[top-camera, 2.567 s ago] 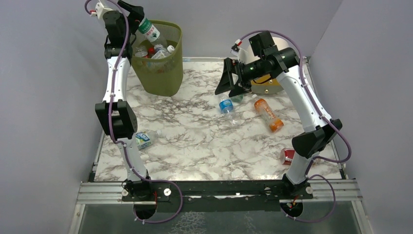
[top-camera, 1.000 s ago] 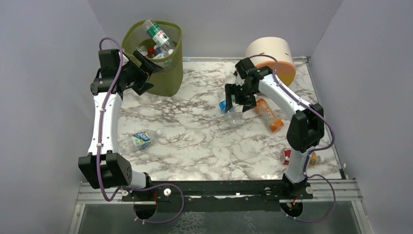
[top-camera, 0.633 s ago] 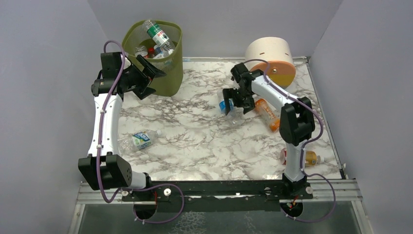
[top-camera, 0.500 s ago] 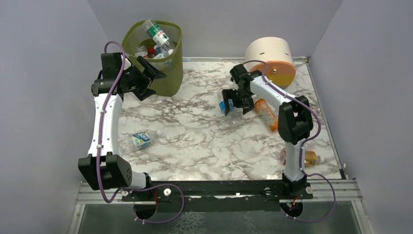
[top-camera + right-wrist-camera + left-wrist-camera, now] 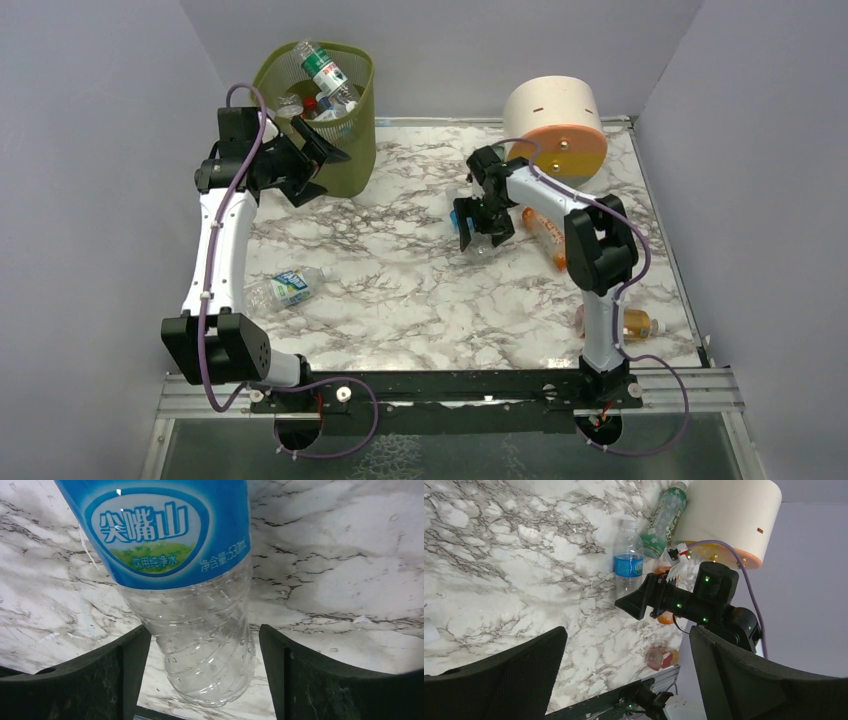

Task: Put the plastic bottles in the bin
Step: Pick up the plastic bottle at the center of the board, then place the plastic bottle in the trash bin, then pick up the plastic bottle at the center of the board.

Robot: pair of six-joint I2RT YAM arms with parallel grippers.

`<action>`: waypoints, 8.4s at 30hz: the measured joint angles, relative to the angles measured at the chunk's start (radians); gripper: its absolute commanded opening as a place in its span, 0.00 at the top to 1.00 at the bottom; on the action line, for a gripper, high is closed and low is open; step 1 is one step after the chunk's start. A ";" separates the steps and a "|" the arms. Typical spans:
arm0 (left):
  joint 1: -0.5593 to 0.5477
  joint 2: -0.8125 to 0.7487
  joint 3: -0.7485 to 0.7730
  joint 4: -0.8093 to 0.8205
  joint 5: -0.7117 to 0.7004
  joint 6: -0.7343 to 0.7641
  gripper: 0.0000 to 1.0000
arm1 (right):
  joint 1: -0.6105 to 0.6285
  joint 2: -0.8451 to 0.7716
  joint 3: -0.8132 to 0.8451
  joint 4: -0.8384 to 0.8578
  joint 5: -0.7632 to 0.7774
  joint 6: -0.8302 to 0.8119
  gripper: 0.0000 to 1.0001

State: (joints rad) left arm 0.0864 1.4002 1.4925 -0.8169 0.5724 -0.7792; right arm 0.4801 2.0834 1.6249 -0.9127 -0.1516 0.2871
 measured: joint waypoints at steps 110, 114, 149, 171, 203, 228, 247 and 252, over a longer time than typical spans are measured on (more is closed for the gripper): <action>-0.311 -0.042 -0.158 0.298 -0.049 -0.188 0.48 | 0.127 -0.377 0.333 -0.158 -0.491 0.213 0.01; -0.311 -0.108 -0.231 0.293 -0.058 -0.189 0.48 | 0.127 -0.403 0.242 -0.119 -0.480 0.227 0.01; -0.311 0.069 0.022 0.528 -0.112 -0.160 0.47 | 0.127 -0.650 -0.181 -0.006 -0.376 0.220 0.01; -0.047 0.426 0.471 0.780 -0.315 -0.178 0.46 | 0.127 -0.483 0.063 -0.106 -0.414 0.085 0.01; 0.027 0.454 0.527 0.718 -0.661 0.277 0.23 | 0.127 -0.462 0.049 -0.121 -0.449 0.033 0.01; 0.027 0.439 0.666 0.563 -0.594 0.251 0.01 | 0.122 -0.450 0.065 -0.121 -0.444 0.063 0.01; -0.089 -0.002 0.083 0.501 -0.309 -0.026 0.01 | -0.003 -0.325 0.122 -0.186 0.027 0.140 0.00; -0.096 -0.059 -0.022 0.473 -0.277 -0.055 0.01 | -0.026 -0.259 0.136 -0.143 0.172 0.185 0.00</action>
State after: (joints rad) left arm -0.0097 1.3415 1.4708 -0.3443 0.2955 -0.8337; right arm 0.4545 1.8240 1.7611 -1.0554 0.0208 0.4717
